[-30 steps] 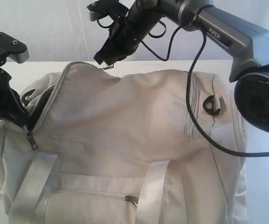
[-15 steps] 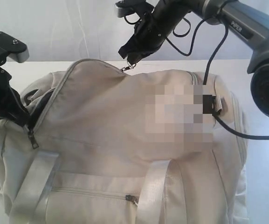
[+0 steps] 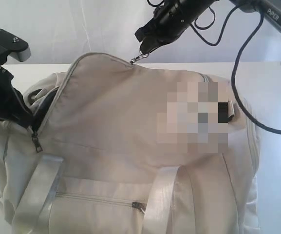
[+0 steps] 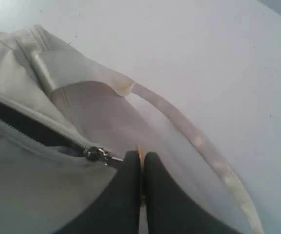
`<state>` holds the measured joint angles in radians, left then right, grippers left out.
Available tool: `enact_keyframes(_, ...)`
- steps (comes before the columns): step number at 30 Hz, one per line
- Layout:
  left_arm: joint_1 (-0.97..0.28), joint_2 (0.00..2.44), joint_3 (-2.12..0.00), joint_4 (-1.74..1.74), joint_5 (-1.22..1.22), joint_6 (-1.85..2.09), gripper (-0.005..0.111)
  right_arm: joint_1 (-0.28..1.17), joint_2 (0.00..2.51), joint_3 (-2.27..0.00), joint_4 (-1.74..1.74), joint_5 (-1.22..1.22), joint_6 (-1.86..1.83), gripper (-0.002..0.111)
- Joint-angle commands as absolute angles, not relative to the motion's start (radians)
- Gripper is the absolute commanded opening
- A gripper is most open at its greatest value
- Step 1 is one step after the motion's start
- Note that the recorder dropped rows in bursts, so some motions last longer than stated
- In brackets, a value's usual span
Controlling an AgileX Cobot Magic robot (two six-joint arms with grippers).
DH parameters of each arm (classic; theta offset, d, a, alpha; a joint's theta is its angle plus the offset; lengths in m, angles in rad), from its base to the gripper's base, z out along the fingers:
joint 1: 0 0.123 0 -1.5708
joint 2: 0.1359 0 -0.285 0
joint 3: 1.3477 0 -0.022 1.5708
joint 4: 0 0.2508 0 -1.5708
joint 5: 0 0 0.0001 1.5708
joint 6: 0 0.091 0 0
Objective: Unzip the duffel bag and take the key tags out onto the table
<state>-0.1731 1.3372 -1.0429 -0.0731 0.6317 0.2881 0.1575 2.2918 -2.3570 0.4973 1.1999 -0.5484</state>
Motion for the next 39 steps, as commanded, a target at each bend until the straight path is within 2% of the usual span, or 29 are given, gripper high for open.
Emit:
enact_keyframes(1,-0.173,1.325,-1.067,-0.063,0.680,0.288,0.032,0.139,2.303,-2.331,0.535,1.163,-0.575,0.000)
enact_keyframes(4,-0.173,1.325,-1.109,-0.068,0.711,0.281,0.066,0.139,2.328,-2.324,0.597,1.163,-0.579,0.000)
enact_keyframes(6,-0.173,1.325,-1.145,-0.108,0.711,0.264,0.073,0.139,2.340,-2.324,0.644,1.163,-0.591,0.000)
enact_keyframes(13,-0.173,1.378,-1.320,-0.254,0.716,0.341,0.059,0.139,2.345,-2.324,0.745,1.124,-0.605,0.000)
enact_keyframes(24,-0.173,1.781,-1.665,-0.452,0.778,0.575,0.059,0.139,2.345,-2.324,0.747,1.118,-0.599,0.000)
enact_keyframes(32,-0.174,1.925,-1.748,-0.521,0.750,0.700,0.059,0.139,2.345,-2.324,0.747,1.127,-0.599,0.000)
enact_keyframes(34,-0.174,1.933,-1.748,-0.521,0.761,0.699,0.054,0.139,2.345,-2.324,0.747,1.127,-0.599,0.000)
enact_keyframes(35,-0.174,1.935,-1.746,-0.521,0.771,0.694,0.048,0.139,2.345,-2.324,0.745,1.127,-0.599,0.000)
enact_keyframes(39,-0.174,1.937,-1.746,-0.515,0.780,0.694,0.010,0.139,2.345,-2.324,0.713,1.129,-0.599,0.000)
